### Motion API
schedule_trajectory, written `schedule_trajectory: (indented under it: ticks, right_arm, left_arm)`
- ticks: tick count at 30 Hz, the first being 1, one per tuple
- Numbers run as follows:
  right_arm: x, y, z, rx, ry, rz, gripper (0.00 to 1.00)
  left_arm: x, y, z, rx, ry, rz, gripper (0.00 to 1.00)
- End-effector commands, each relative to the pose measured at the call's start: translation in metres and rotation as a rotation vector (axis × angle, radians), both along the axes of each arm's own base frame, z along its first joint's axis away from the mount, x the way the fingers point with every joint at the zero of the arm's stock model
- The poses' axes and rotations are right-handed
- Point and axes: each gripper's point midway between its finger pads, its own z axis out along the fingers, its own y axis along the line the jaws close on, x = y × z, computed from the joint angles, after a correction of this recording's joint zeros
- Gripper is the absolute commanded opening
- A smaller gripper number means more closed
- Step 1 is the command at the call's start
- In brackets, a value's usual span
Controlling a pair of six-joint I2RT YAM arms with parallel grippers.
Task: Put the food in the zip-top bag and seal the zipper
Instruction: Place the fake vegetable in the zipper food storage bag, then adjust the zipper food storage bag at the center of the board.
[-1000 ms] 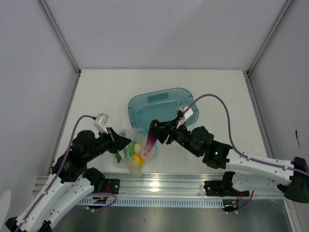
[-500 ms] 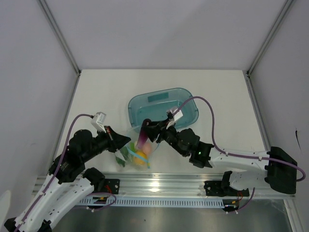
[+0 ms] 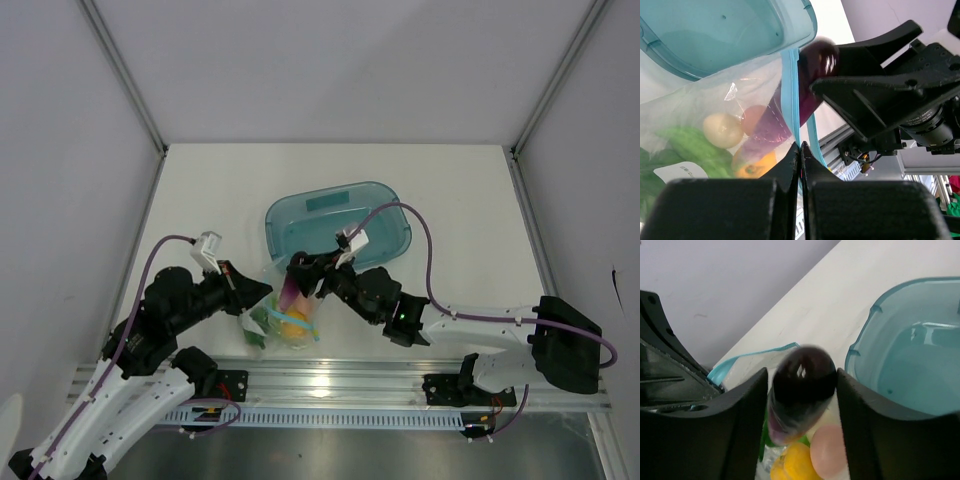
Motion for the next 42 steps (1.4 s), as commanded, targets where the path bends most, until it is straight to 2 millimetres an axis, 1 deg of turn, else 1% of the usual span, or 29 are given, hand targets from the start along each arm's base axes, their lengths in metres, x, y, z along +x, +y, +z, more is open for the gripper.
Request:
schedule_trajectory:
  ticks: [1, 3, 4, 5, 6, 8, 9, 10, 12, 13, 14, 15, 16, 18, 20, 21, 22, 23, 25, 27, 28, 30, 32, 33, 35, 36, 38, 41, 42]
  right_arm:
    - [-0.007, 0.009, 0.004, 0.000, 0.023, 0.041, 0.61]
    - [-0.011, 0.012, 0.004, -0.016, 0.033, 0.067, 0.69]
    - [-0.012, 0.012, -0.001, -0.042, 0.046, 0.073, 0.73]
    - [-0.013, 0.013, -0.001, -0.055, 0.051, 0.079, 0.74]
    - [-0.013, 0.015, 0.005, -0.053, 0.052, 0.083, 0.75]
    - [-0.015, 0.012, 0.004, -0.078, 0.063, 0.086, 0.75]
    - [-0.015, 0.011, 0.007, -0.075, 0.066, 0.081, 0.76]
    - [-0.014, 0.006, 0.005, -0.089, 0.081, 0.066, 0.76]
    - [-0.018, -0.002, 0.019, -0.070, 0.076, 0.067, 0.76]
    - [-0.020, -0.007, 0.015, -0.091, 0.094, 0.065, 0.76]
    - [-0.022, -0.010, 0.018, -0.091, 0.099, 0.066, 0.75]
    - [-0.026, -0.017, 0.029, -0.073, 0.092, 0.073, 0.75]
    - [-0.031, -0.022, 0.025, -0.105, 0.101, 0.089, 0.74]
    - [-0.032, -0.035, 0.032, -0.131, 0.097, 0.071, 0.74]
    - [-0.027, -0.054, 0.023, -0.222, 0.129, 0.001, 0.74]
    - [-0.025, -0.061, 0.024, -0.234, 0.137, -0.023, 0.74]
    - [-0.022, -0.073, 0.012, -0.295, 0.167, -0.054, 0.74]
    - [-0.022, -0.076, 0.010, -0.306, 0.189, -0.046, 0.73]
    - [-0.028, -0.080, -0.001, -0.331, 0.245, -0.008, 0.73]
    - [-0.045, -0.074, -0.011, -0.343, 0.274, 0.084, 0.71]
    - [-0.053, -0.071, -0.009, -0.334, 0.269, 0.128, 0.71]
    - [-0.085, -0.060, -0.016, -0.349, 0.262, 0.282, 0.69]
    - [-0.106, -0.052, -0.017, -0.353, 0.248, 0.370, 0.68]
    - [-0.121, -0.047, -0.021, -0.369, 0.251, 0.417, 0.68]
    - [-0.130, -0.041, -0.033, -0.414, 0.267, 0.434, 0.65]
    - [-0.139, -0.038, -0.036, -0.432, 0.263, 0.449, 0.65]
    - [-0.136, -0.034, -0.043, -0.445, 0.263, 0.399, 0.63]
    - [-0.144, -0.025, -0.048, -0.423, 0.273, 0.415, 0.62]
    - [-0.146, -0.020, -0.045, -0.404, 0.273, 0.418, 0.61]
  left_arm:
    - [0.000, -0.002, 0.028, -0.064, -0.050, -0.002, 0.01]
    - [0.000, -0.002, 0.027, -0.064, -0.050, 0.000, 0.01]
    - [0.000, -0.002, 0.027, -0.065, -0.047, 0.000, 0.01]
    - [0.001, -0.002, 0.027, -0.065, -0.047, 0.001, 0.00]
    - [0.000, -0.002, 0.026, -0.066, -0.046, -0.001, 0.01]
    - [0.000, -0.002, 0.027, -0.068, -0.048, -0.001, 0.01]
    - [0.000, -0.002, 0.028, -0.069, -0.054, 0.000, 0.01]
    - [0.000, -0.001, 0.029, -0.068, -0.054, 0.003, 0.01]
    - [-0.001, 0.000, 0.028, -0.068, -0.056, 0.008, 0.01]
    - [-0.001, 0.000, 0.029, -0.069, -0.057, 0.011, 0.00]
    - [-0.001, 0.001, 0.029, -0.070, -0.058, 0.011, 0.00]
    - [-0.001, 0.001, 0.028, -0.069, -0.057, 0.011, 0.01]
    - [-0.001, 0.000, 0.030, -0.073, -0.062, 0.006, 0.00]
    - [-0.001, -0.001, 0.031, -0.068, -0.065, 0.002, 0.01]
    - [-0.001, -0.001, 0.031, -0.068, -0.066, -0.005, 0.01]
    - [-0.001, -0.002, 0.029, -0.064, -0.063, -0.006, 0.01]
    - [-0.001, -0.002, 0.028, -0.063, -0.059, -0.005, 0.01]
    - [0.000, -0.002, 0.028, -0.065, -0.062, -0.005, 0.01]
    - [0.000, -0.003, 0.024, -0.068, -0.051, -0.006, 0.01]
    - [-0.001, -0.003, 0.028, -0.078, -0.053, -0.005, 0.01]
    - [0.000, -0.003, 0.027, -0.079, -0.052, -0.004, 0.01]
    - [-0.001, -0.003, 0.028, -0.083, -0.050, 0.000, 0.01]
    - [-0.001, -0.003, 0.029, -0.086, -0.051, 0.001, 0.01]
    - [0.000, -0.002, 0.030, -0.083, -0.054, 0.007, 0.00]
    - [0.000, -0.001, 0.030, -0.082, -0.053, 0.010, 0.01]
    - [0.000, -0.001, 0.032, -0.082, -0.057, 0.012, 0.00]
    - [0.000, 0.000, 0.031, -0.078, -0.055, 0.015, 0.01]
    - [0.000, 0.001, 0.029, -0.076, -0.049, 0.019, 0.01]
    - [0.000, 0.001, 0.029, -0.076, -0.049, 0.019, 0.01]
